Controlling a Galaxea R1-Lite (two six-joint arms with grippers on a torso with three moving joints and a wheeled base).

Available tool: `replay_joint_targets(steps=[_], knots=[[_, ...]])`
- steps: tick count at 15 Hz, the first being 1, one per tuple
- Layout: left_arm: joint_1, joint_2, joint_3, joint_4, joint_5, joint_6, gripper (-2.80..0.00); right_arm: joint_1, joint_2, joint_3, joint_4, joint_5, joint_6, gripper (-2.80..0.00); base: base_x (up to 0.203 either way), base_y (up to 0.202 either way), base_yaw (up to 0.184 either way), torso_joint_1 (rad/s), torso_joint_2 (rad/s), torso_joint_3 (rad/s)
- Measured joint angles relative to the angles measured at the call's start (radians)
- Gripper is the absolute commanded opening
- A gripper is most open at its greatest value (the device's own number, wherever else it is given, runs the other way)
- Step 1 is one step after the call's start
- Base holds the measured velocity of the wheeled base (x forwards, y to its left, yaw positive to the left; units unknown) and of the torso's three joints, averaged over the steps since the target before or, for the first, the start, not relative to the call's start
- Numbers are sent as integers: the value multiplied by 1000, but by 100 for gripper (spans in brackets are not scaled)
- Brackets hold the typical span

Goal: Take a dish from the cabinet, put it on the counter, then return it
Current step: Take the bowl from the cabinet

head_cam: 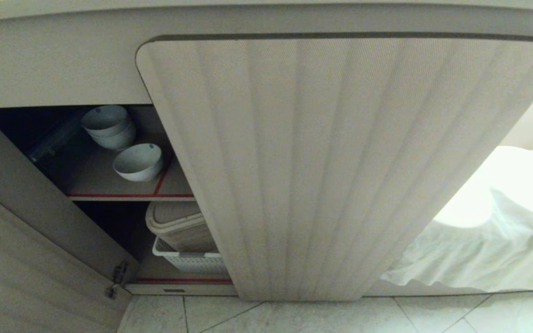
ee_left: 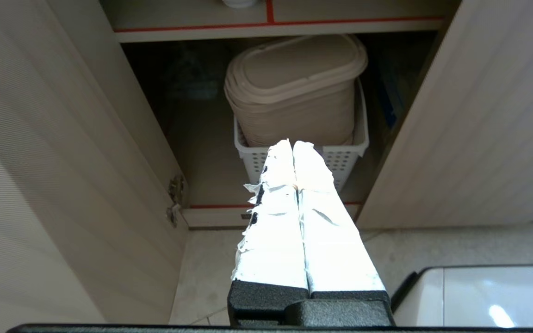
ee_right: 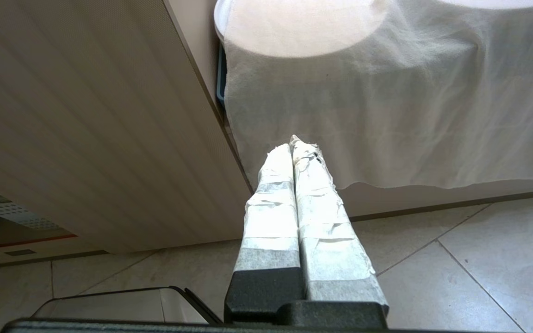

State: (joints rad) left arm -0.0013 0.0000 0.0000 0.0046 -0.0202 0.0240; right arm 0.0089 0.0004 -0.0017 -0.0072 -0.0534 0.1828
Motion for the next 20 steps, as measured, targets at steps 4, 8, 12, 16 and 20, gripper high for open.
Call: replay_joint_targets(steps=[4, 8, 12, 16, 20], knots=[[0, 0, -7, 15, 0, -1, -280, 0, 0, 0, 0, 0, 0, -280, 0, 0, 0, 0, 0, 0], [0, 3, -36, 16, -2, -1, -280, 0, 0, 0, 0, 0, 0, -280, 0, 0, 0, 0, 0, 0], [0, 61, -70, 18, 0, -4, -280, 0, 0, 0, 0, 0, 0, -280, 0, 0, 0, 0, 0, 0], [-1, 153, -98, 16, 1, -25, -280, 0, 0, 0, 0, 0, 0, -280, 0, 0, 0, 0, 0, 0], [-1, 291, -138, 15, 1, -70, -280, 0, 0, 0, 0, 0, 0, -280, 0, 0, 0, 0, 0, 0]])
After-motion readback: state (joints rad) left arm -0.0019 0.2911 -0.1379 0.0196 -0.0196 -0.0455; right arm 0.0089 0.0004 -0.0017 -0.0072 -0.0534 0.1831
